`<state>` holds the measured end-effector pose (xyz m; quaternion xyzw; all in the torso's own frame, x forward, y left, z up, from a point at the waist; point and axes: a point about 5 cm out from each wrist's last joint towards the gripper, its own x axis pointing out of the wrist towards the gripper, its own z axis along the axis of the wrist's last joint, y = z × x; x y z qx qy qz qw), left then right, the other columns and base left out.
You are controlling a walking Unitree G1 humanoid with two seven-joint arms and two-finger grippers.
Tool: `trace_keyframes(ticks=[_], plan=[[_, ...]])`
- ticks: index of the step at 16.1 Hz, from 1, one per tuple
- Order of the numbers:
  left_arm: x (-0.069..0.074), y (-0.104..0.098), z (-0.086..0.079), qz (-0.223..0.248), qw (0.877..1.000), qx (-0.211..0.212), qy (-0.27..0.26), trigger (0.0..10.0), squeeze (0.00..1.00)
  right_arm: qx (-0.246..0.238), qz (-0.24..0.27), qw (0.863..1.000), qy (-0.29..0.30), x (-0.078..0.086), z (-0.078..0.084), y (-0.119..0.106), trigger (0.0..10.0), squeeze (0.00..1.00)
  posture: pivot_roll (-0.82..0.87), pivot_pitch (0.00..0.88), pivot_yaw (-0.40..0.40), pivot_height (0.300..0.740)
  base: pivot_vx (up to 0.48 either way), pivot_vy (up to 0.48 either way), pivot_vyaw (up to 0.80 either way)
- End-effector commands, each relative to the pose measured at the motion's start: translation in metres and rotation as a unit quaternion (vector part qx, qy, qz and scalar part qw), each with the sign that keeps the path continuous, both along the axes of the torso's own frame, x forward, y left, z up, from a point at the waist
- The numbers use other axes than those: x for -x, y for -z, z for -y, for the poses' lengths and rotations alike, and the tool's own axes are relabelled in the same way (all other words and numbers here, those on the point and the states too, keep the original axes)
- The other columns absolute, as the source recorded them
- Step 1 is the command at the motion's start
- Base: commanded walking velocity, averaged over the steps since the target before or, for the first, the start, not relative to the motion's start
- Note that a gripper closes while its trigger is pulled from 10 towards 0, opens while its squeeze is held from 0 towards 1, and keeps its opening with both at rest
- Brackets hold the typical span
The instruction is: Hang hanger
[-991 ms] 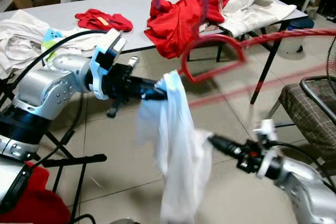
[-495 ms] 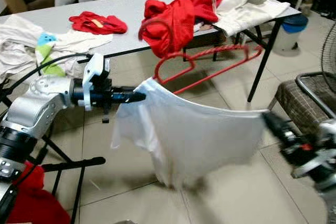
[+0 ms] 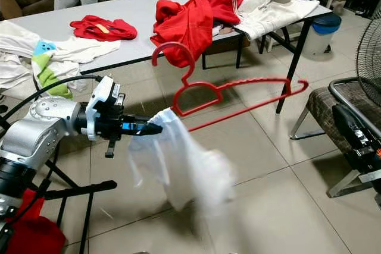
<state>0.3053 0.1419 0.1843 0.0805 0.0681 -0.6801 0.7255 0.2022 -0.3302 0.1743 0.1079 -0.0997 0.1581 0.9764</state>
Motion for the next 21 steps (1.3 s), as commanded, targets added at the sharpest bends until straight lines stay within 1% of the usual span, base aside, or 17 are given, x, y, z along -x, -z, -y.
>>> trace_keyframes(ticks=[1, 2, 3, 4, 5, 6, 8, 9, 10, 11, 12, 14, 15, 17, 19, 20, 21], plan=[[-0.002, -0.005, -0.004, 0.018, 1.0, 0.001, -0.009, 0.0, 0.0, 0.008, 0.01, 1.0, -0.023, -0.002, -0.007, -0.006, 0.0, 0.0, -0.16, 0.0, 0.136, 0.74, 0.0, 0.0, 0.0], [-0.005, -0.01, -0.003, 0.023, 1.0, 0.012, -0.016, 0.0, 0.0, 0.034, -0.028, 0.998, -0.048, -0.002, -0.018, 0.006, 8.1, 0.0, -0.16, 0.0, 0.137, 0.74, 0.0, 0.0, 0.0], [-0.006, -0.012, -0.002, 0.024, 0.999, 0.017, -0.016, 0.0, 0.0, 0.044, -0.045, 0.996, -0.061, -0.002, -0.024, 0.012, 9.4, 0.0, -0.16, 0.0, 0.137, 0.74, 0.0, 0.0, 0.0], [-0.007, -0.016, 0.002, 0.027, 0.999, 0.024, -0.008, 0.0, 0.0, 0.065, -0.085, 0.989, -0.101, -0.002, -0.043, 0.031, 10.0, 0.0, -0.16, 0.0, 0.143, 0.74, 0.0, 0.0, 0.0], [-0.007, -0.018, 0.004, 0.029, 0.999, 0.025, -0.002, 0.0, 0.0, 0.063, -0.096, 0.986, -0.12, -0.003, -0.054, 0.039, 10.0, 0.03, -0.17, 0.0, 0.151, 0.74, 0.0, 0.0, 0.0], [-0.007, -0.02, 0.006, 0.029, 0.999, 0.028, 0.005, 0.0, 0.0, 0.062, -0.098, 0.984, -0.133, -0.005, -0.064, 0.045, 10.0, 1.0, -0.17, 0.0, 0.151, 0.74, 0.0, 0.0, 0.0], [-0.01, -0.023, 0.011, 0.041, 0.999, 0.026, 0.007, 0.0, 0.0, 0.098, -0.091, 0.977, -0.165, -0.014, -0.096, 0.058, 10.0, 1.0, -0.17, 0.0, 0.155, 0.74, 0.0, 0.0, 0.0], [-0.012, -0.024, 0.013, 0.049, 0.999, 0.021, 0.003, 0.0, 0.0, 0.113, -0.084, 0.974, -0.177, -0.017, -0.108, 0.062, 10.0, 1.0, -0.16, 0.0, 0.153, 0.74, 0.0, 0.0, 0.0], [-0.013, -0.025, 0.015, 0.057, 0.998, 0.017, -0.004, 0.0, 0.0, 0.135, -0.073, 0.97, -0.188, -0.02, -0.121, 0.064, 10.0, 1.0, -0.16, 0.0, 0.153, 0.74, 0.0, 0.0, 0.0], [-0.014, -0.025, 0.016, 0.06, 0.998, 0.016, -0.007, 0.0, 0.0, 0.138, -0.065, 0.969, -0.196, -0.02, -0.129, 0.063, 10.0, 1.0, -0.16, 0.0, 0.143, 0.74, 0.0, 0.0, 0.0], [-0.015, -0.025, 0.019, 0.067, 0.997, 0.019, -0.018, 0.0, 0.0, 0.141, -0.042, 0.966, -0.21, -0.021, -0.146, 0.058, 10.0, 1.0, -0.15, 0.0, 0.137, 0.74, 0.0, 0.0, 0.0], [-0.015, -0.025, 0.022, 0.07, 0.997, 0.029, -0.025, 0.0, 0.0, 0.144, -0.017, 0.966, -0.212, -0.023, -0.16, 0.053, 10.0, 1.0, -0.14, 0.0, 0.129, 0.74, 0.0, 0.0, 0.0], [-0.012, -0.027, 0.027, 0.065, 0.997, 0.047, -0.018, 0.0, 0.0, 0.139, -0.001, 0.967, -0.215, -0.026, -0.168, 0.052, 10.0, 1.0, -0.14, 0.0, 0.128, 0.74, 0.0, 0.0, 0.0], [-0.009, -0.029, 0.03, 0.06, 0.996, 0.06, -0.005, 0.0, 0.0, 0.144, 0.005, 0.963, -0.228, -0.028, -0.173, 0.054, 10.0, 1.0, -0.14, 0.0, 0.129, 0.74, 0.0, 0.0, 0.0], [-0.004, -0.031, 0.033, 0.054, 0.996, 0.069, 0.018, 0.0, 0.0, 0.164, 0.007, 0.959, -0.231, -0.034, -0.178, 0.057, 10.0, 1.0, -0.14, 0.0, 0.127, 0.74, 0.0, 0.0, 0.0], [-0.004, -0.031, 0.033, 0.052, 0.996, 0.064, 0.026, 0.0, 0.0, 0.187, 0.026, 0.961, -0.205, -0.042, -0.177, 0.052, 10.0, 1.0, -0.13, 0.0, 0.123, 0.74, 0.0, 0.0, 0.0], [-0.005, -0.031, 0.033, 0.052, 0.996, 0.063, 0.027, 0.0, 0.0, 0.187, 0.031, 0.96, -0.206, -0.043, -0.178, 0.05, 10.0, 1.0, -0.13, 0.0, 0.123, 0.74, 0.0, 0.0, 0.0]])
